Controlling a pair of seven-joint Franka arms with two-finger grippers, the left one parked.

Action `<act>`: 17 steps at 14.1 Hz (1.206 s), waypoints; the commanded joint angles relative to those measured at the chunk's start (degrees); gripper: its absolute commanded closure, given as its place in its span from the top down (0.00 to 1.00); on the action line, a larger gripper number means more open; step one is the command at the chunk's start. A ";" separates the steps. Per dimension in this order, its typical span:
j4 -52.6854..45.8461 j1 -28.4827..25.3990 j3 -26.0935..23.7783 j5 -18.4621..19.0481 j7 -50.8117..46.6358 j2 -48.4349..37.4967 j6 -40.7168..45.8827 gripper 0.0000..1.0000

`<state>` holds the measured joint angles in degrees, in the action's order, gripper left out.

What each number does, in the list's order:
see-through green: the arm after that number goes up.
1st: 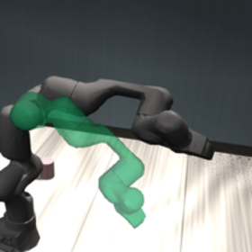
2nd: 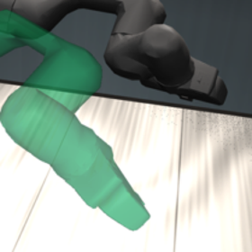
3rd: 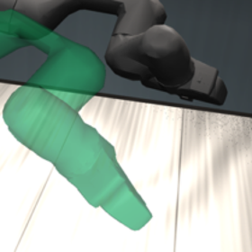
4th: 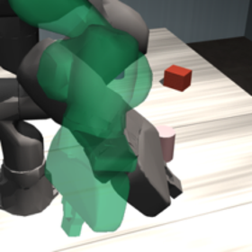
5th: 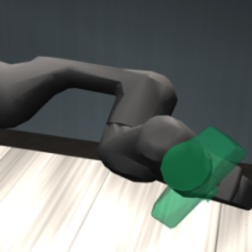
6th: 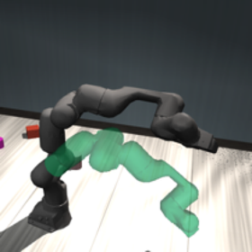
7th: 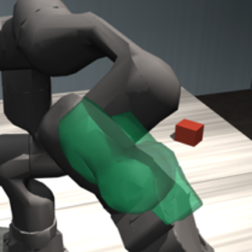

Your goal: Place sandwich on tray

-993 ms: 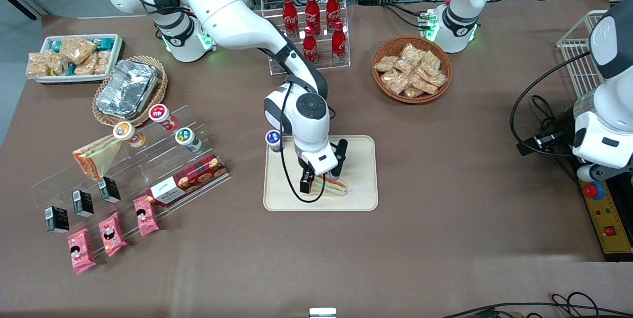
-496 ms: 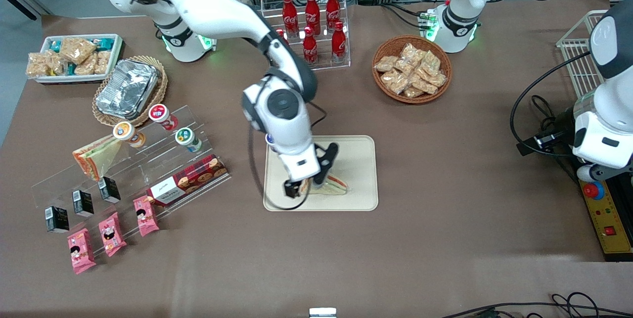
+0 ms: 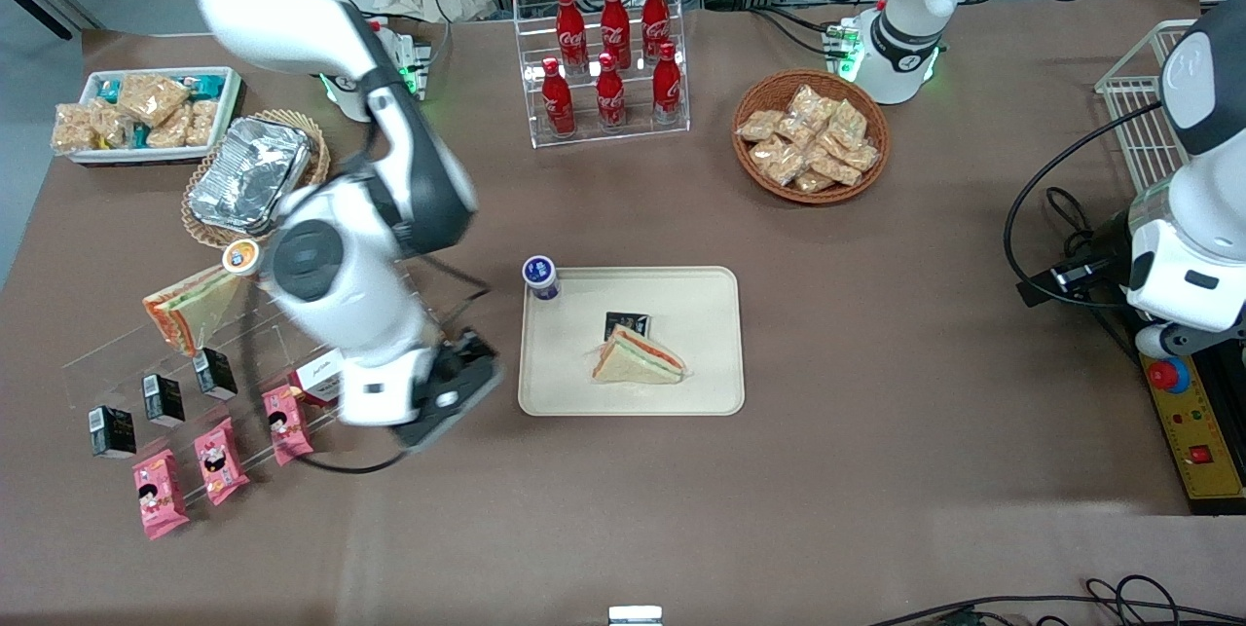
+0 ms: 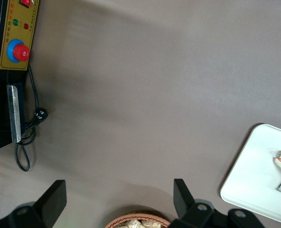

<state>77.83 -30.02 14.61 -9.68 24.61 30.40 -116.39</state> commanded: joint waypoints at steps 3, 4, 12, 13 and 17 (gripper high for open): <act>1.62 6.89 0.42 -0.87 -1.67 -6.93 4.95 0.99; 1.79 7.42 0.42 -1.47 -1.58 -8.07 5.12 0.99; 1.36 11.03 0.42 -3.15 -28.34 -13.53 15.83 0.99; 1.35 11.03 0.51 -2.97 -30.91 -13.96 16.28 0.99; 1.18 10.94 4.81 -0.70 -32.61 -14.32 17.60 0.99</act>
<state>78.21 -19.20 17.76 -11.18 -6.80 17.08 -100.12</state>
